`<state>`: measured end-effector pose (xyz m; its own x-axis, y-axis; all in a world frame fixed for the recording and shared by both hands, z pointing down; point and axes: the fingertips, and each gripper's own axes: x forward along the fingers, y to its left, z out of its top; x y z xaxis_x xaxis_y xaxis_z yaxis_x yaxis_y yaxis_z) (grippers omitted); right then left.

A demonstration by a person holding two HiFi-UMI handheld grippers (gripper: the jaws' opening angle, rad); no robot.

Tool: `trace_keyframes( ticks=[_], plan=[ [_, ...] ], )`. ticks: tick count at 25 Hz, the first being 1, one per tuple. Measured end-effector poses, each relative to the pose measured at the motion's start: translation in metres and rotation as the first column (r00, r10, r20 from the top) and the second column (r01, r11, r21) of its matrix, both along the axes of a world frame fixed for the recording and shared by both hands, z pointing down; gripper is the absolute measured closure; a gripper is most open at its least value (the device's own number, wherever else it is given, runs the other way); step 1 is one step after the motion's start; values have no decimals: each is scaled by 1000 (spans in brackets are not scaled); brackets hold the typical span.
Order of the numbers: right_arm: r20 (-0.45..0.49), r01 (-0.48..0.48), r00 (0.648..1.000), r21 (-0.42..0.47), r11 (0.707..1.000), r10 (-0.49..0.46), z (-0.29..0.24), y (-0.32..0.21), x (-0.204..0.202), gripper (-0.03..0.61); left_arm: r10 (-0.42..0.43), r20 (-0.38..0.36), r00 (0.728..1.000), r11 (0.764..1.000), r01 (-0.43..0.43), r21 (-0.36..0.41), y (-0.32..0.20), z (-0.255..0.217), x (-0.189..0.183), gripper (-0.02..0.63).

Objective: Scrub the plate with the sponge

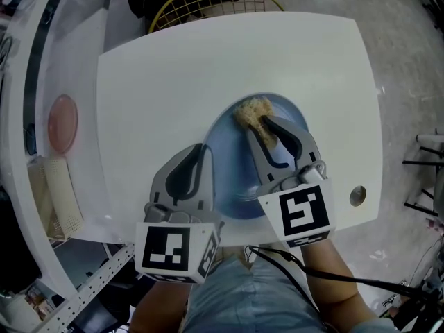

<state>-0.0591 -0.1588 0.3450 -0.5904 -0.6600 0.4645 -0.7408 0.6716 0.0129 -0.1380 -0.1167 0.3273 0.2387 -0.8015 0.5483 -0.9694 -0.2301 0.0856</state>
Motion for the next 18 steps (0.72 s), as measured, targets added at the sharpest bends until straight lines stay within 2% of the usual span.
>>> trace_keyframes(
  ticks=[18],
  plan=[
    [47,169,985,7,986,-169,-4,66,-27,483,-2,6,1000,1000,2,2,3,4,4,591]
  ],
)
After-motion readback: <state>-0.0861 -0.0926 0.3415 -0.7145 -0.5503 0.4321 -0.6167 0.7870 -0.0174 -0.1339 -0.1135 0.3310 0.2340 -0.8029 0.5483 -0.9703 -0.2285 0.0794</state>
